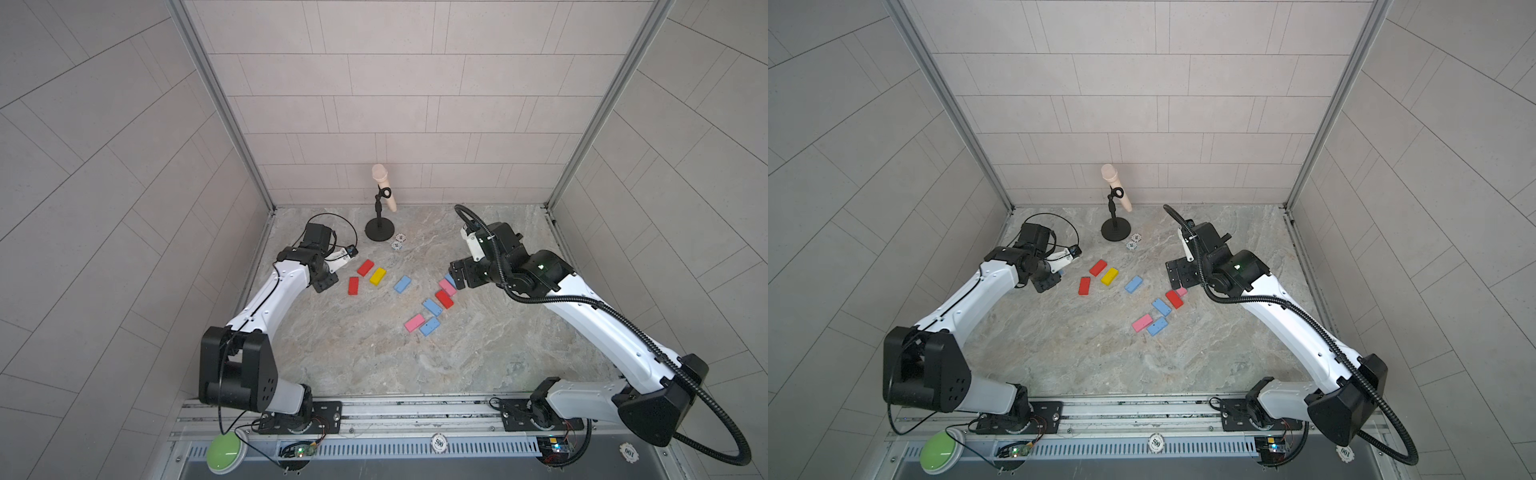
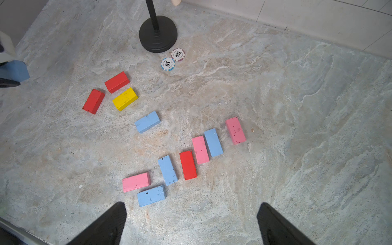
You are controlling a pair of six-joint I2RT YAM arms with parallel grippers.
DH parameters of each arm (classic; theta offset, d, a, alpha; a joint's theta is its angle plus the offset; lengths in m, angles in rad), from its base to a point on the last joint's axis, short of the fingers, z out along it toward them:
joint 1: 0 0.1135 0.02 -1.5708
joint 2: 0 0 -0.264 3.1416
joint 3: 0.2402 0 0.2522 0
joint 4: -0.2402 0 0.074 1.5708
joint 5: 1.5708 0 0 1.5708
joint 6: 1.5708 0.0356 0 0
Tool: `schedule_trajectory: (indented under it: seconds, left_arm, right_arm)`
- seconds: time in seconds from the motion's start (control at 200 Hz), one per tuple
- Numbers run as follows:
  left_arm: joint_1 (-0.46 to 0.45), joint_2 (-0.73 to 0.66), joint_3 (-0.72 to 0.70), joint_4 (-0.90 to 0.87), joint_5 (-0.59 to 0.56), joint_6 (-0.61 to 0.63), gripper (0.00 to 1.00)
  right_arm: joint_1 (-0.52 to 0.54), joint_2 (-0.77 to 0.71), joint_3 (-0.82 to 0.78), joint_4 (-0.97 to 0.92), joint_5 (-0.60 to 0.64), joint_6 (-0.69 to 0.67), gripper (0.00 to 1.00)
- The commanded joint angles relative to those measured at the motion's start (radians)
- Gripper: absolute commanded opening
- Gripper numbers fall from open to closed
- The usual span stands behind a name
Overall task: Assemble the letter t with building blocks
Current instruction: Assemble the building block at the center of the board.
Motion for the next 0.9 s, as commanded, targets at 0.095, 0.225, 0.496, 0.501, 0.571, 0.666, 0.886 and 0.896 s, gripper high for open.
schedule_trajectory:
  seconds: [0.095,0.225,0.496,0.501,0.571,0.666,0.886,0.896]
  left_arm:
    - [0.009,0.077,0.009,-0.041,0.000,0.204,0.04]
    - [0.010,0.114,0.005,-0.033,0.028,0.283,0.01]
    - [0.009,0.217,0.016,0.016,0.046,0.331,0.04]
    - [0.009,0.219,0.016,0.017,0.047,0.331,0.04]
    - [0.009,0.235,0.013,0.026,0.060,0.344,0.04]
    - [0.001,0.264,0.016,0.039,0.055,0.352,0.07]
    - [-0.024,0.319,0.015,0.095,0.002,0.340,0.11]
    - [-0.024,0.320,0.015,0.095,0.002,0.341,0.11]
  right_arm:
    - [-0.005,0.021,0.015,-0.039,-0.028,-0.029,1.00]
    - [-0.004,0.030,0.019,-0.050,-0.041,-0.018,1.00]
    - [-0.005,0.057,0.030,-0.078,-0.022,0.002,0.99]
    - [-0.004,0.057,0.030,-0.078,-0.021,0.003,0.99]
    - [-0.005,0.058,0.031,-0.076,-0.012,0.008,0.99]
    - [-0.005,0.060,0.028,-0.068,-0.022,0.013,0.99]
    - [-0.005,0.064,0.026,-0.071,0.007,0.034,0.99]
    - [-0.004,0.063,0.025,-0.070,0.009,0.034,0.99]
